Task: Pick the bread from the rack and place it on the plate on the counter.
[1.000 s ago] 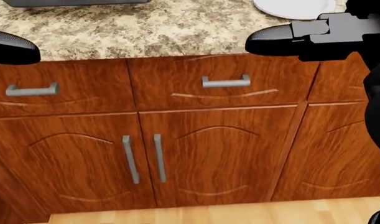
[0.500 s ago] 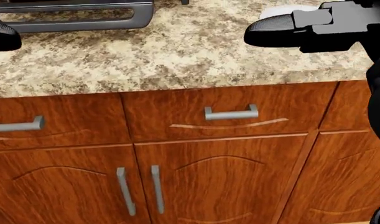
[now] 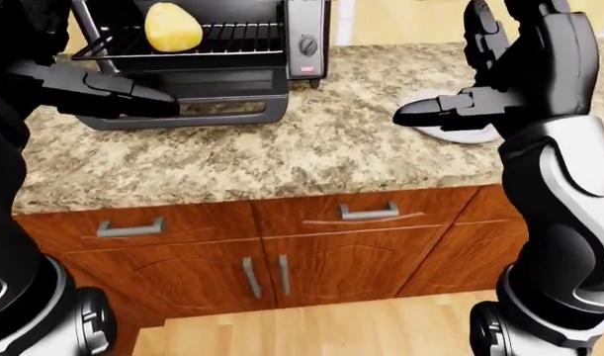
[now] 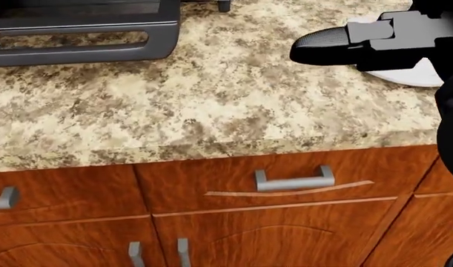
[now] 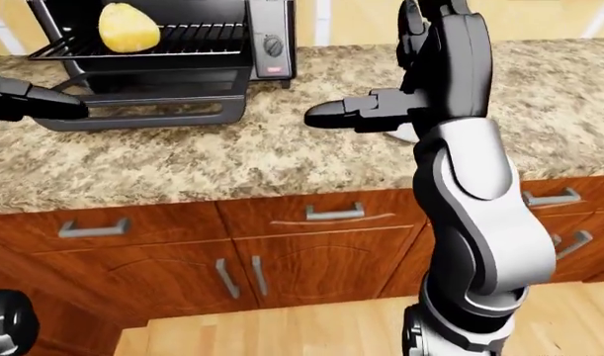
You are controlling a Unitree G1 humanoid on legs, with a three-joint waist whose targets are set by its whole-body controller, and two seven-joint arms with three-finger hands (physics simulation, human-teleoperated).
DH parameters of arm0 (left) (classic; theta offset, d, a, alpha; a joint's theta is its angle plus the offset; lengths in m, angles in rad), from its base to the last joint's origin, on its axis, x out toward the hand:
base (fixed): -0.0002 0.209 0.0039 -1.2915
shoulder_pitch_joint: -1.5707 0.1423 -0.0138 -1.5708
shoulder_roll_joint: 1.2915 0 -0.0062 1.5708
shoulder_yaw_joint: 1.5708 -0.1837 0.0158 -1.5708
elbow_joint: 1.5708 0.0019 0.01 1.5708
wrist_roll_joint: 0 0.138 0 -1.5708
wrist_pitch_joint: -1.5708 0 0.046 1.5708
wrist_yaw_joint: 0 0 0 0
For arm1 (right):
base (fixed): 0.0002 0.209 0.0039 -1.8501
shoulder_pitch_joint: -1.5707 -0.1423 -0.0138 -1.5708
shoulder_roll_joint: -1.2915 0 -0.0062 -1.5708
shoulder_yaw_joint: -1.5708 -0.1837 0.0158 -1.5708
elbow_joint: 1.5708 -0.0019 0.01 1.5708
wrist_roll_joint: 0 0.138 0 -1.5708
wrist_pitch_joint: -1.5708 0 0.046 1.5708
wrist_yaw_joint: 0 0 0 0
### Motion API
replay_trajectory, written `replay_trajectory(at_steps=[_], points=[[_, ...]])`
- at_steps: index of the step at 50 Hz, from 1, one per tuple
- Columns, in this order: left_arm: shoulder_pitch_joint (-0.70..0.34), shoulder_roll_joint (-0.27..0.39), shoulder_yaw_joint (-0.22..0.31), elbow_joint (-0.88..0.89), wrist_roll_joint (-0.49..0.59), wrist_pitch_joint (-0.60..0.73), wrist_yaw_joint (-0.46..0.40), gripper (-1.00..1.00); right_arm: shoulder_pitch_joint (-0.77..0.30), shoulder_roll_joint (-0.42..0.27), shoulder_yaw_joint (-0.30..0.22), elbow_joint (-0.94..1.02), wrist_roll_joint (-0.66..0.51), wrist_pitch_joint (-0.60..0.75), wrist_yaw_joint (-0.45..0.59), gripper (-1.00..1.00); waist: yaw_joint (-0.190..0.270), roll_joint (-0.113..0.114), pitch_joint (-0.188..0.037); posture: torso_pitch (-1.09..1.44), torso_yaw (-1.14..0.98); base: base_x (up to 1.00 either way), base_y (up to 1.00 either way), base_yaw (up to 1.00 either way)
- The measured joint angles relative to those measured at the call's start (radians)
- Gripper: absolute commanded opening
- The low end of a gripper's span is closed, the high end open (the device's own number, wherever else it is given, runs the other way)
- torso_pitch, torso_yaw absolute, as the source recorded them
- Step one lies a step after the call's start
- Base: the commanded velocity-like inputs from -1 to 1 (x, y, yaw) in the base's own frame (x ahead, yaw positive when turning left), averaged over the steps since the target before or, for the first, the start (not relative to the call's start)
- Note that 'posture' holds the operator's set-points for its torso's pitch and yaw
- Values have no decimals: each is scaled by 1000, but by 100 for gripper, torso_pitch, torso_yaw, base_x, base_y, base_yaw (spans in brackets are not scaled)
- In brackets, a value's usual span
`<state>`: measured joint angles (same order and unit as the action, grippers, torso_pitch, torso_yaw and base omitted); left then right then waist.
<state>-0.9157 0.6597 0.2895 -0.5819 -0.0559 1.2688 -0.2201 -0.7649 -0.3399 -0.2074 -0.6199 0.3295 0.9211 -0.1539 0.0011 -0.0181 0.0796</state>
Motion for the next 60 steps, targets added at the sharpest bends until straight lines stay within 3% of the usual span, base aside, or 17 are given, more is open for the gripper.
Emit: replay_trajectory(at_steps=[4,7,9,12,19,21,25,29,35,41,49,60], points=[[-2,-2,-15,7,-4,24,-17,100,-1,0,4,24,-13,25,6,100,-4,-12,28,0,0,4,3,0],[-5,-5,-18,16,2,35,-21,100,-13,6,8,29,-14,29,12,100,2,-1,-6,0,0,12,9,0],[-24,5,-11,10,10,29,-20,100,-31,2,6,14,-11,19,16,100,3,21,-27,0,0,14,5,0],[-45,22,7,-11,28,5,-19,100,-47,5,-5,-14,-6,-9,16,100,-4,75,-42,0,0,5,1,0],[-21,17,0,5,47,36,-37,100,-13,13,16,14,13,0,10,100,0,-5,5,0,0,0,0,0],[-14,14,-4,-7,44,47,-46,100,-6,11,11,12,13,4,9,100,0,1,5,0,0,3,0,0],[-16,20,-6,-12,43,54,-59,100,-12,6,0,10,16,7,6,100,2,27,-23,0,0,7,0,0],[-31,33,10,-32,57,38,-60,100,-14,4,-6,-11,18,-17,3,100,4,26,-43,0,0,6,0,0],[-47,36,0,-23,74,37,-64,100,-10,3,-11,-5,31,-21,-5,100,10,7,-26,0,0,3,0,0],[-48,24,-27,-3,70,42,-85,100,1,4,-14,20,27,-10,-20,100,-2,22,-5,0,0,0,0,0],[-55,35,-16,0,91,41,-97,100,-12,9,10,26,28,-25,-17,100,-8,14,-10,0,0,0,0,0],[-64,36,-14,-1,107,48,-107,100,3,9,-2,7,29,-23,-12,100,-4,8,-8,0,0,0,0,0]])
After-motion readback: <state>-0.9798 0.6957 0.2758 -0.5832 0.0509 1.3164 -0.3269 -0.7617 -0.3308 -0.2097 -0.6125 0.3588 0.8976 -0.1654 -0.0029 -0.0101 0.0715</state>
